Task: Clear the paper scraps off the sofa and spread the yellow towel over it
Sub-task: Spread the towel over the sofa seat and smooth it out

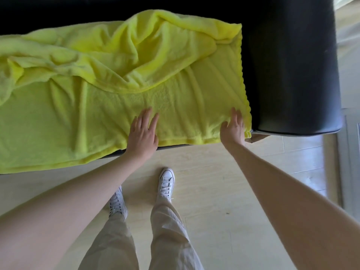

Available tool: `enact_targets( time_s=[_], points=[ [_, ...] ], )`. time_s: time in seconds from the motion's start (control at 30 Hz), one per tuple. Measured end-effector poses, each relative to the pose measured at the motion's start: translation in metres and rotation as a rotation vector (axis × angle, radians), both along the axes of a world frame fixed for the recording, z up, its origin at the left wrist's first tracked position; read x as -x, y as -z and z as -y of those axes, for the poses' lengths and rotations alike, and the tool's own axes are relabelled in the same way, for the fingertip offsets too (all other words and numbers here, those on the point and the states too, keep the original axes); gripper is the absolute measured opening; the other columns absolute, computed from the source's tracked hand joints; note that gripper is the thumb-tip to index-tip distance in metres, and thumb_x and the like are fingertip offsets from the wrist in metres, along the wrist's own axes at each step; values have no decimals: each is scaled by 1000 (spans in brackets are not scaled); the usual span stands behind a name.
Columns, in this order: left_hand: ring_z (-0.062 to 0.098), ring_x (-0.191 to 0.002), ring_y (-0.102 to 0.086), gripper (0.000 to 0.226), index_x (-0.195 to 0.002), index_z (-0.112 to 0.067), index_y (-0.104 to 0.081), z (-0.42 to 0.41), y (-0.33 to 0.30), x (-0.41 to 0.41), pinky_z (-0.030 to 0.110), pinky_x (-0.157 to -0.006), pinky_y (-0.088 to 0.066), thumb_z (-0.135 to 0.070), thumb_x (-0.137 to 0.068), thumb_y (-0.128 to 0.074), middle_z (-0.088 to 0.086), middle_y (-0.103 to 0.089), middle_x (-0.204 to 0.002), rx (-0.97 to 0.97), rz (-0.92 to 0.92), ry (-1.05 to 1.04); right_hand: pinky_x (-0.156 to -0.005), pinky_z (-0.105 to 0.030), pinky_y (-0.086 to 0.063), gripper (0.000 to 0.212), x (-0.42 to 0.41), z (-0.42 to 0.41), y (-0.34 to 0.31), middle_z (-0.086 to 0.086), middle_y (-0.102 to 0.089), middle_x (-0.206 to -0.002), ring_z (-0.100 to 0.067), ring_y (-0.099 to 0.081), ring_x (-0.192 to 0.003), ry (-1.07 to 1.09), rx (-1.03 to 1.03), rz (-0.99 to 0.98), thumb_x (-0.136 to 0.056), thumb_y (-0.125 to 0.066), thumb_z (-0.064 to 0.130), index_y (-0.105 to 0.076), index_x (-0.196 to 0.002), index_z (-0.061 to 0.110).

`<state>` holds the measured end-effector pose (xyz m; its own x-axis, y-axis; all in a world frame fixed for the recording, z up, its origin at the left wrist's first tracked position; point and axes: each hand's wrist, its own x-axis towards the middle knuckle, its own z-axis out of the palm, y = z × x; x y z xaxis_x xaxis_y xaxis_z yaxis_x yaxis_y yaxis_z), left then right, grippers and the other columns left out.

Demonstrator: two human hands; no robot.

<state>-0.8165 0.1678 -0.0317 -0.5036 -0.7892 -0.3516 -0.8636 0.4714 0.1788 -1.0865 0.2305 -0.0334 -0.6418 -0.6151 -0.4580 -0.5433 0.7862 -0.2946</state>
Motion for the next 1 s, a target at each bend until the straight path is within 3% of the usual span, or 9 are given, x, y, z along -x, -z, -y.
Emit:
enact_targets(
  time_s=[0.1,0.17,0.27,0.37,0.47,0.67,0.8,0.9,1.0],
  points=[
    [32,-147,2,88,-153,-18,-3,10,7,10,53,-114,-21,-27,-86,-60,13,6,-160,-171,83,-163,-118,-38,-13,59,31,13,11,-6,3,-161,-23,0,-148,53,-140,84,-101,-31,25,-5,-154,21],
    [32,-147,8,98,-153,-20,4,13,10,12,56,-114,-19,-32,-84,-64,12,14,-159,-194,111,-173,-119,-36,-6,62,41,23,12,-5,8,-161,-21,6,-148,133,-191,128,-102,-32,28,2,-153,20],
    [32,-147,7,103,-153,-20,5,11,13,9,57,-114,-16,-36,-81,-67,13,14,-159,-175,119,-156,-117,-43,-10,71,37,32,9,-2,9,-160,-21,5,-148,198,-243,139,-98,-41,27,3,-153,22],
    [32,-147,-7,95,-154,-17,-9,8,14,8,53,-114,-15,-38,-81,-66,15,0,-160,-93,97,-144,-109,-43,-25,57,20,40,1,-11,-20,-154,-27,-18,-142,217,-175,-112,-92,-43,18,-27,-146,15],
    [33,-132,-38,75,-140,-11,-40,23,12,11,49,-105,-31,-32,-75,-70,17,-34,-147,100,-1,-136,-97,-43,-34,39,1,62,-3,-16,-43,-131,-32,-38,-124,47,-31,-281,-86,-48,9,-45,-125,6],
    [34,-132,-38,80,-142,-11,-36,96,-1,16,45,-102,-32,-19,-70,-70,17,-34,-148,209,10,-211,-92,-41,-39,39,-20,143,-8,-14,-47,-125,-32,-42,-117,-185,179,-105,-85,-50,6,-50,-124,8],
    [35,-124,-45,82,-139,-9,-40,157,-6,2,45,-101,-30,-18,-67,-77,17,-48,-135,166,75,-243,-90,-38,-40,52,-20,223,-23,-11,-44,-127,-30,-43,-113,-314,265,-282,-81,-56,9,-43,-132,13],
    [33,-95,-61,57,-125,-9,-54,189,-11,-10,44,-83,-46,-19,-74,-76,12,-64,-107,116,58,-189,-96,-39,-38,59,-18,278,-27,-8,-46,-134,-28,-43,-121,-523,230,-300,-83,-62,14,-41,-138,17],
    [31,-70,-66,38,-111,-8,-60,213,-20,-23,36,-53,-51,-18,-78,-74,10,-69,-93,92,-10,-128,-99,-38,-35,37,-16,317,-25,-7,-58,-122,-28,-50,-117,-721,89,-330,-89,-56,13,-54,-125,15]
  ],
)
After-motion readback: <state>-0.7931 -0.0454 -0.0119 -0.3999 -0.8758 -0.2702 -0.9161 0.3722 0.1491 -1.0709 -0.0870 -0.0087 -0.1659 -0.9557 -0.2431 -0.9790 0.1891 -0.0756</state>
